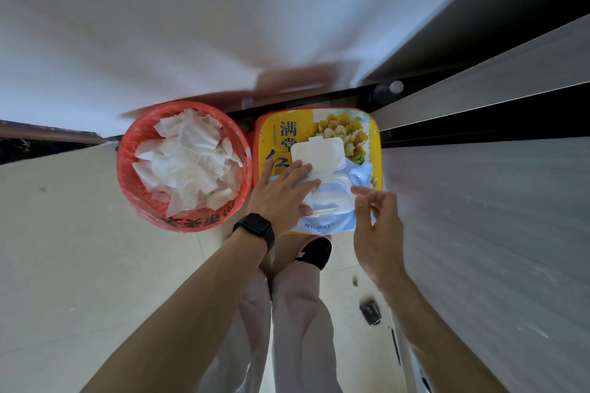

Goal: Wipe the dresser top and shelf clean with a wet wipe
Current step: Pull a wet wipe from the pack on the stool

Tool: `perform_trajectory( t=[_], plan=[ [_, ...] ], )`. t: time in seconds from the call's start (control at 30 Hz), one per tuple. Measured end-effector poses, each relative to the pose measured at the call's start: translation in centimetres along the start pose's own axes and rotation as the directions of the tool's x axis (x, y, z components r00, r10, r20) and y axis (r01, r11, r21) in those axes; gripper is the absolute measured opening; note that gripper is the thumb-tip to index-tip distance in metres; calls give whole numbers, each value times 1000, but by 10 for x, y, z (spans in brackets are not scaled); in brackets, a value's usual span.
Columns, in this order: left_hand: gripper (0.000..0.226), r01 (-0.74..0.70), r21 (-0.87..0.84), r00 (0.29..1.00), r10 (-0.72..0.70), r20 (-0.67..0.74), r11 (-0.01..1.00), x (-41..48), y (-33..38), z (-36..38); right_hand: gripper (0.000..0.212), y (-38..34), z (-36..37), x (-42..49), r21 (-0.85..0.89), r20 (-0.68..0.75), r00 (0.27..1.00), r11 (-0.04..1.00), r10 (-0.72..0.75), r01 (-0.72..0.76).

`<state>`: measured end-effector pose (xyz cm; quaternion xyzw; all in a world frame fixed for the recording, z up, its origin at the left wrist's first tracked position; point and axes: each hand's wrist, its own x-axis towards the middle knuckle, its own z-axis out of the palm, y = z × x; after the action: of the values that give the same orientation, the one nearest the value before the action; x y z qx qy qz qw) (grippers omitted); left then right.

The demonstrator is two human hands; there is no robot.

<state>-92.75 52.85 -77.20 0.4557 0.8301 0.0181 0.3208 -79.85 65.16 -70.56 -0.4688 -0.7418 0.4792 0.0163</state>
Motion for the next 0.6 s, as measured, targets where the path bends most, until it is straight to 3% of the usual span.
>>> perform_trajectory(
  t=[0.13,0.43,0.5,0.6],
  plan=[
    [59,2,-6,1000,-2,-5,1000,0,1,0,7,-11,-6,-31,187,-184,968,973,171,-136],
    [58,6,37,1000,-7,20,999,0,7,-4,7,-40,-25,-46,278,-542,809,957,228,-84],
    [56,9,26,998,-10,59,1000,2,9,-10,7,-51,-39,-43,292,-583,783,955,216,-46],
    [57,-20,2,994,20,107,1000,2,10,-20,5,-56,-52,-36,270,-547,795,954,261,-127]
  ],
)
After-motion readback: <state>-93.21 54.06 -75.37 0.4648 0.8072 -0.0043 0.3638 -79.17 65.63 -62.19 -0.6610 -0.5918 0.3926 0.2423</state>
